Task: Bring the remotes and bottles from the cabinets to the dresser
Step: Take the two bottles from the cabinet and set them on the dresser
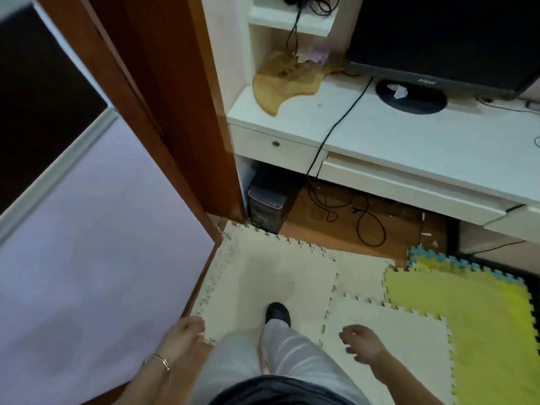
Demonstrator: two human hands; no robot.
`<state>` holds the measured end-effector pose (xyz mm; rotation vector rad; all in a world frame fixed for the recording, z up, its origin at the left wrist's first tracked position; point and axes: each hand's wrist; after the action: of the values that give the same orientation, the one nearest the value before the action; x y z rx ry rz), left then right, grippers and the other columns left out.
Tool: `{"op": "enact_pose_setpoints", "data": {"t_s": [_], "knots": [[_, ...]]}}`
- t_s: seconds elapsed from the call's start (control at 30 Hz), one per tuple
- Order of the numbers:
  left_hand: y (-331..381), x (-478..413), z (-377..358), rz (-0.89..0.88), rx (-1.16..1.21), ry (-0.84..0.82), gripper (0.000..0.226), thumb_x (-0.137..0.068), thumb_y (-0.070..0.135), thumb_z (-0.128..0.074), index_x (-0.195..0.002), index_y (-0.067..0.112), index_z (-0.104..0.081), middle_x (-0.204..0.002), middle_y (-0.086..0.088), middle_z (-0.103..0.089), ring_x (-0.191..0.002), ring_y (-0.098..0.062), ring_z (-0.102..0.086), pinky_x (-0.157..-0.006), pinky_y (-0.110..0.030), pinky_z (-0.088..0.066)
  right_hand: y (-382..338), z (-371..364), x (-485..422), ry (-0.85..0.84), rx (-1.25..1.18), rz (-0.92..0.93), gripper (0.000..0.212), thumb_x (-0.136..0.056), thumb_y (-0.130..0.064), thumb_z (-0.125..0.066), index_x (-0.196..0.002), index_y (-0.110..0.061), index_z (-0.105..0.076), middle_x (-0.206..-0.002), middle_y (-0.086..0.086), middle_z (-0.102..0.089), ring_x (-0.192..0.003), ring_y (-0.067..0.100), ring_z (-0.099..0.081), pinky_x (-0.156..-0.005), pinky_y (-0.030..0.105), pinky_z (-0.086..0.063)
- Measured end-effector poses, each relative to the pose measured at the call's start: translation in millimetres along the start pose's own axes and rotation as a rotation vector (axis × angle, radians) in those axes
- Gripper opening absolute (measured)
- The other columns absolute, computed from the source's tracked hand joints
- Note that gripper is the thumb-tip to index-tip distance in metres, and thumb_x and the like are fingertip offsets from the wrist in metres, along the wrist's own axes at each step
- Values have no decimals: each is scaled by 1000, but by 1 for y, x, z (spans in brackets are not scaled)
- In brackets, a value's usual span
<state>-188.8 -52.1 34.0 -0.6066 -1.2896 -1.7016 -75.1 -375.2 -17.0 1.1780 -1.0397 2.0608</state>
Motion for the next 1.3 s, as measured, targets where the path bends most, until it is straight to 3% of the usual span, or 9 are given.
{"op": "enact_pose_setpoints", "data": {"t_s": [0.17,0.4,0.53,0.63,0.7,0.8,0.97,1.13,1.3], "knots": [[57,-45,12,37,126,25,18,-91,13,-50,-105,5,-59,-96,-12,-61,-73,-17,-58,-61,-26,-40,-87,25,-15,3,-73,130,19,-87,-14,-58,-106,-11,-57,-89,10,-58,-65,15,-52,-56,25,-38],[79,-91,26,174,105,-17,10,-91,5,-49,-89,0,-56,-81,-13,-54,-63,-19,-48,-35,-15,-37,-137,33,-36,5,-79,93,19,-88,-16,-58,-106,-12,-55,-97,11,-60,-71,17,-55,-60,26,-41],[101,-126,44,235,40,-35,12,-88,10,-56,-87,-2,-59,-70,-12,-55,-59,-21,-48,-39,-19,-39,-143,27,-50,5,-47,-57,14,-87,-12,-59,-100,-8,-55,-76,8,-55,-52,14,-49,-45,19,-33],[132,-153,56,222,28,-61,12,-89,8,-54,-85,-3,-57,-76,-15,-55,-64,-23,-50,-30,-13,-39,-163,25,-61,15,-83,-115,13,-86,-7,-56,-76,-10,-49,-59,4,-44,-29,9,-35,-34,10,-21],[156,-168,66,186,47,-61,9,-91,7,-51,-89,0,-56,-87,-15,-56,-72,-24,-51,-40,-19,-45,-182,27,-72,28,-103,-116,18,-86,-6,-54,-71,-12,-47,-57,3,-44,-30,10,-33,-36,12,-18],[193,-189,78,98,37,-75,11,-91,11,-50,-97,4,-54,-103,-15,-57,-75,-21,-52,-62,-27,-44,-211,28,-75,48,-126,-94,12,-86,-7,-56,-76,-13,-51,-62,4,-47,-43,14,-37,-39,15,-19],[248,-206,73,30,88,-67,28,-94,-2,-42,-70,5,-55,-72,-6,-54,-63,-22,-48,-46,-20,-43,-231,34,-82,41,-139,-112,10,-87,-6,-55,-78,-10,-53,-64,7,-49,-48,17,-36,-42,16,-22],[263,-206,66,-3,41,-112,9,-95,2,-41,-101,0,-47,-94,-15,-50,-81,-29,-47,-67,-29,-37,-263,55,-100,3,-24,-106,8,-84,-8,-58,-90,-6,-54,-68,7,-53,-46,16,-42,-36,14,-28],[298,-192,46,-98,28,-58,13,-93,3,-45,-88,6,-57,-93,-12,-55,-72,-17,-53,-64,-25,-43,-332,92,-110,18,171,184,23,-86,-18,-57,-107,-10,-59,-78,1,-57,-66,14,-53,-54,17,-37]]}}
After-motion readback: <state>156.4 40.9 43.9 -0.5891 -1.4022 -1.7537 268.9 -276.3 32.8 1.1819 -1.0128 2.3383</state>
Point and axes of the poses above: each hand's wrist, its own x-axis away from the middle knuckle, its own z-axis out of the back of the hand, y = z × x
